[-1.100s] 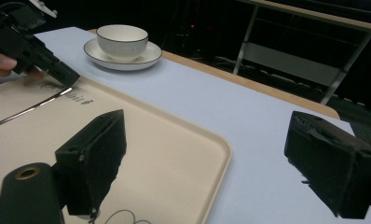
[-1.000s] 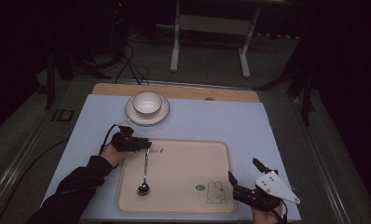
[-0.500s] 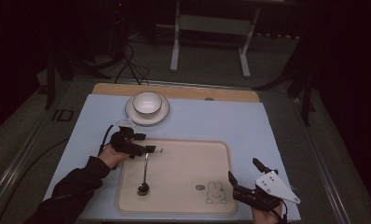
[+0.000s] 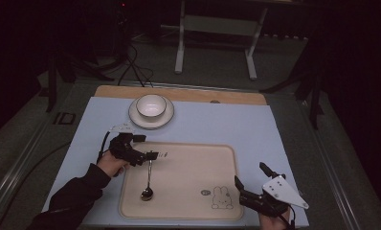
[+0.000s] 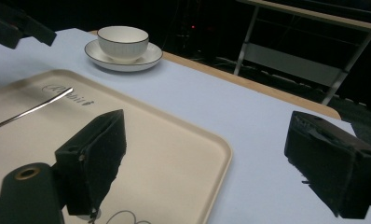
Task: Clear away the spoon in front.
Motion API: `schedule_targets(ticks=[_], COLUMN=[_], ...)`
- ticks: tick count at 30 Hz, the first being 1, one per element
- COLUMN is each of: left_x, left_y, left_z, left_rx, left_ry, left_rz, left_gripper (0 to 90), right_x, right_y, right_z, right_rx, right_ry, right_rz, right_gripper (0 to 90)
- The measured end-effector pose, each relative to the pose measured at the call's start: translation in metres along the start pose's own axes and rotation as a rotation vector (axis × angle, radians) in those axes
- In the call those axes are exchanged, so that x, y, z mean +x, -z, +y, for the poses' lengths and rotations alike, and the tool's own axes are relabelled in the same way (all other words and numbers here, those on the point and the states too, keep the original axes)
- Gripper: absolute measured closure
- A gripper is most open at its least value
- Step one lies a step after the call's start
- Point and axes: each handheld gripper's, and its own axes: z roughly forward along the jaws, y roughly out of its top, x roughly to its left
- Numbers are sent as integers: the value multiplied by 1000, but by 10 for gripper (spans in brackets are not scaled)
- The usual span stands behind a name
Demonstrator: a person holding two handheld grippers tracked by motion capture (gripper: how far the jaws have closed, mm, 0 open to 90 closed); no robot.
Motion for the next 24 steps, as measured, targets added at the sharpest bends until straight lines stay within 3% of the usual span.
schedule_targets(ticks=[8, 13, 24], left_x=[-19, -32, -47], left_y=[16, 25, 36], left_z=[1, -2, -19], left_rx=[-27, -22, -37], left_ry=[-23, -60, -60], left_rz=[-7, 2, -1], left_gripper=[0, 0, 0], right_x=[0, 0, 0], right_y=[0, -1, -1], right_z=[0, 0, 0], right_rx=[1, 10, 9], right_ry=[-1, -5, -7], right_rz=[1, 7, 9], right_gripper=[125, 125, 125])
